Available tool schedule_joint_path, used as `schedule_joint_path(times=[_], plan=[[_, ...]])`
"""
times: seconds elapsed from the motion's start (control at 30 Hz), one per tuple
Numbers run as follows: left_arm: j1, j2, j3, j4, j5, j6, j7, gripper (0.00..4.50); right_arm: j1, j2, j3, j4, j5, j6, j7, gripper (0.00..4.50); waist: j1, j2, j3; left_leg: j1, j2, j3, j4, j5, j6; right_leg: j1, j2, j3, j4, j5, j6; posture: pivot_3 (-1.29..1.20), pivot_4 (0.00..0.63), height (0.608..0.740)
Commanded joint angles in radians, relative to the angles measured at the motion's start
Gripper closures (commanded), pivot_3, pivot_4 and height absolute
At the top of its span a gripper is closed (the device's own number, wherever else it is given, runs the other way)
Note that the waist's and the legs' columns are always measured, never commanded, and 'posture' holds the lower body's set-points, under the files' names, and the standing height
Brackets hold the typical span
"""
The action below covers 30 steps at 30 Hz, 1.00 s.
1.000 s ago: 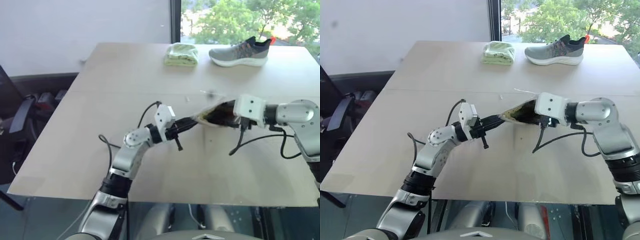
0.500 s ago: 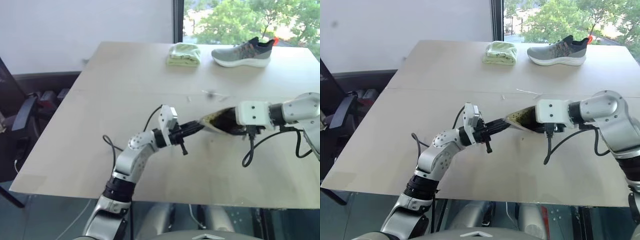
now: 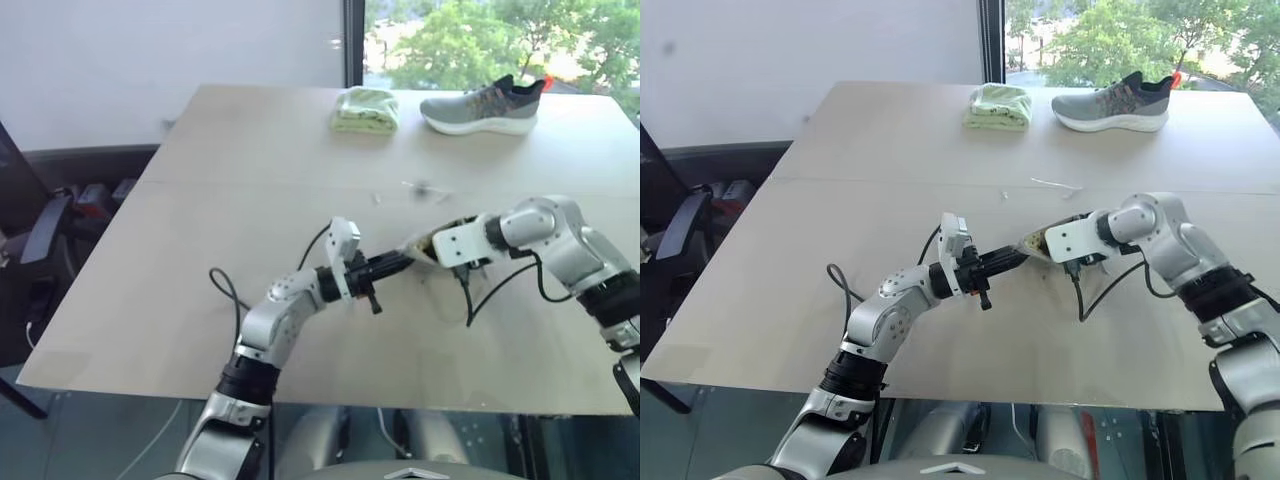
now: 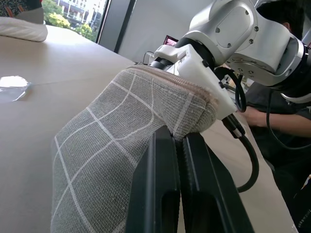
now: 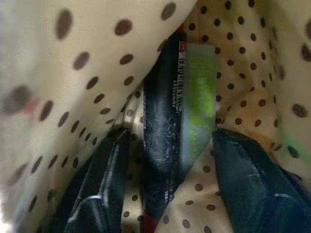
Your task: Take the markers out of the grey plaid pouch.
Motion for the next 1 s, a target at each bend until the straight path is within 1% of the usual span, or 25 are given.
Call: schedule_joint_path(times=[0.03,0.07,0.1,0.2,0.3,0.43,0.57,0.83,0.9,1.0], plan=[[-0.013,0.000,0.034,-0.025,-0.011,-0.037,-0.013,4.50,0.028,-0.009,-0.008,0.056,-0.018,-0.013,0.014,3.39,0.001,0.000,0.000,0.000,0.000,0.000,0.000,0.000,0.000,0.000,0.000,0.000,0.000,0.000,0.000,0.00,0.150,0.740],[-0.011,0.002,0.035,-0.022,-0.007,-0.042,-0.013,4.50,0.033,-0.011,-0.017,0.051,-0.014,-0.024,0.013,3.98,0.001,0.000,0.000,0.000,0.000,0.000,0.000,0.000,0.000,0.000,0.000,0.000,0.000,0.000,0.000,0.00,0.150,0.740],[-0.009,0.004,0.035,-0.019,-0.005,-0.045,-0.015,4.50,0.038,-0.012,-0.025,0.047,-0.010,-0.030,0.013,4.15,0.001,0.000,0.000,0.000,0.000,0.000,0.000,0.000,0.000,0.000,0.000,0.000,0.000,0.000,0.000,0.00,0.150,0.740],[-0.005,0.005,0.032,-0.011,0.003,-0.053,-0.018,4.50,0.062,-0.008,-0.058,0.016,0.025,-0.026,0.020,4.16,0.002,0.000,0.000,0.000,0.000,0.000,0.001,0.000,0.000,0.001,0.000,0.000,0.000,0.000,0.000,0.00,0.150,0.740],[-0.005,0.016,0.014,0.008,0.042,-0.088,-0.020,4.50,0.092,-0.002,-0.121,-0.055,0.111,0.010,0.038,4.16,0.002,0.000,0.000,0.000,0.000,-0.001,0.000,0.000,0.000,0.001,0.000,0.000,0.000,0.000,0.000,0.00,0.150,0.740],[-0.011,0.044,-0.013,0.089,0.156,-0.218,-0.016,4.50,0.143,-0.021,-0.238,-0.244,0.318,0.200,0.119,4.16,0.002,0.000,0.000,0.000,0.000,-0.001,-0.001,0.000,0.000,0.000,0.000,0.000,-0.001,0.000,0.000,0.00,0.150,0.740],[-0.024,0.056,-0.018,0.158,0.235,-0.343,-0.008,4.50,0.192,-0.053,-0.321,-0.366,0.457,0.347,0.153,4.16,0.004,0.000,0.000,-0.001,0.000,-0.001,-0.001,0.000,0.000,0.000,0.000,-0.001,-0.002,0.000,0.000,0.00,0.150,0.740],[-0.058,0.049,0.004,0.215,0.248,-0.390,-0.003,4.50,0.277,-0.042,-0.442,-0.484,0.700,0.557,0.154,4.16,0.004,0.000,0.000,-0.002,0.000,-0.002,-0.001,0.000,0.000,0.000,-0.001,-0.001,-0.002,0.000,0.000,0.00,0.150,0.740],[-0.063,0.051,0.006,0.219,0.246,-0.390,-0.004,4.50,0.289,-0.014,-0.497,-0.517,0.802,0.626,0.129,4.16,0.003,0.000,0.000,-0.002,0.000,-0.002,-0.001,0.000,0.000,0.000,-0.001,-0.002,-0.002,0.000,0.000,0.00,0.150,0.740],[-0.061,0.056,0.011,0.214,0.244,-0.387,-0.004,4.50,0.259,0.039,-0.598,-0.521,0.947,0.735,0.041,4.16,0.003,0.000,0.000,-0.002,0.000,-0.002,-0.001,0.000,0.000,0.000,-0.001,-0.001,-0.002,0.000,0.000,0.00,0.150,0.740]])
